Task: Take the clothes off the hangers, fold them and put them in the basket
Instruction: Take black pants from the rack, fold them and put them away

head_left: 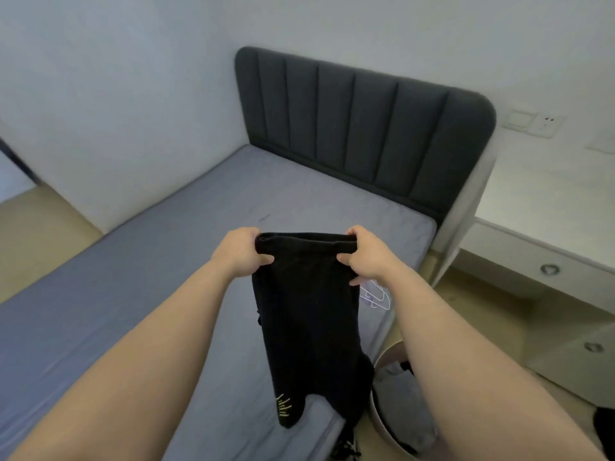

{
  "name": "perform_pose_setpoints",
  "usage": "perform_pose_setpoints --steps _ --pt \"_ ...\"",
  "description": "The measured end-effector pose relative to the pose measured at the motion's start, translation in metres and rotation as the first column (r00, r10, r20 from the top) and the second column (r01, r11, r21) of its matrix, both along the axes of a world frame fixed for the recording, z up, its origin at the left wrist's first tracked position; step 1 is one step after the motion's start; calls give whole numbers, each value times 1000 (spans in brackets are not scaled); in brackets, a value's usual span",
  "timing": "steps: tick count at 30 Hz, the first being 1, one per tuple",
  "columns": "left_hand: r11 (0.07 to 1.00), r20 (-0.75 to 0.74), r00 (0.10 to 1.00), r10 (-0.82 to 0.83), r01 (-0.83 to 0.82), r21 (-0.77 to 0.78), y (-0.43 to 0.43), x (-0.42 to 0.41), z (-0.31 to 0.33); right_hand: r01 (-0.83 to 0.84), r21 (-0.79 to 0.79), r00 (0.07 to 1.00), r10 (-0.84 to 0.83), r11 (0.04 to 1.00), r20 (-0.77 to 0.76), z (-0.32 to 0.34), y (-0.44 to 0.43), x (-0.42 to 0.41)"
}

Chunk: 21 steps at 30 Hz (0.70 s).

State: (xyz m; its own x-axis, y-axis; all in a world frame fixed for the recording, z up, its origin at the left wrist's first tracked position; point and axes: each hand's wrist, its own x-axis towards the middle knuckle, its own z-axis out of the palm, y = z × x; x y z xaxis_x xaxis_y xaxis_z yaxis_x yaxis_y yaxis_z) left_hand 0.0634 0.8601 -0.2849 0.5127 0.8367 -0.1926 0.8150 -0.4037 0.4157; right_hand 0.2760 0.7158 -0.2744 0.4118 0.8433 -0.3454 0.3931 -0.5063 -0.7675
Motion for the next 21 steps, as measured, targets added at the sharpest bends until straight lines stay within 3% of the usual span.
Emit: perform_pose_setpoints --steps 4,8,14,18,21 --pt "985 -61 986 157 -151 88 46 32 -12 -59 81 993 50 995 111 -24 54 28" --pt "936 118 955 274 -293 196 72 50 -11 -24 203 991 -3 979 131 -28 98 40" --pt "914 413 847 335 -399 76 72 29 -39 -61 239 981 13 969 194 -45 110 21" --pt "923 417 835 358 -385 -21 44 -8 -101 -187 162 952 139 969 272 -104 90 -11" --pt "956 335 898 286 -289 -44 22 -44 -181 -265 62 931 238 962 277 -177 69 -41"
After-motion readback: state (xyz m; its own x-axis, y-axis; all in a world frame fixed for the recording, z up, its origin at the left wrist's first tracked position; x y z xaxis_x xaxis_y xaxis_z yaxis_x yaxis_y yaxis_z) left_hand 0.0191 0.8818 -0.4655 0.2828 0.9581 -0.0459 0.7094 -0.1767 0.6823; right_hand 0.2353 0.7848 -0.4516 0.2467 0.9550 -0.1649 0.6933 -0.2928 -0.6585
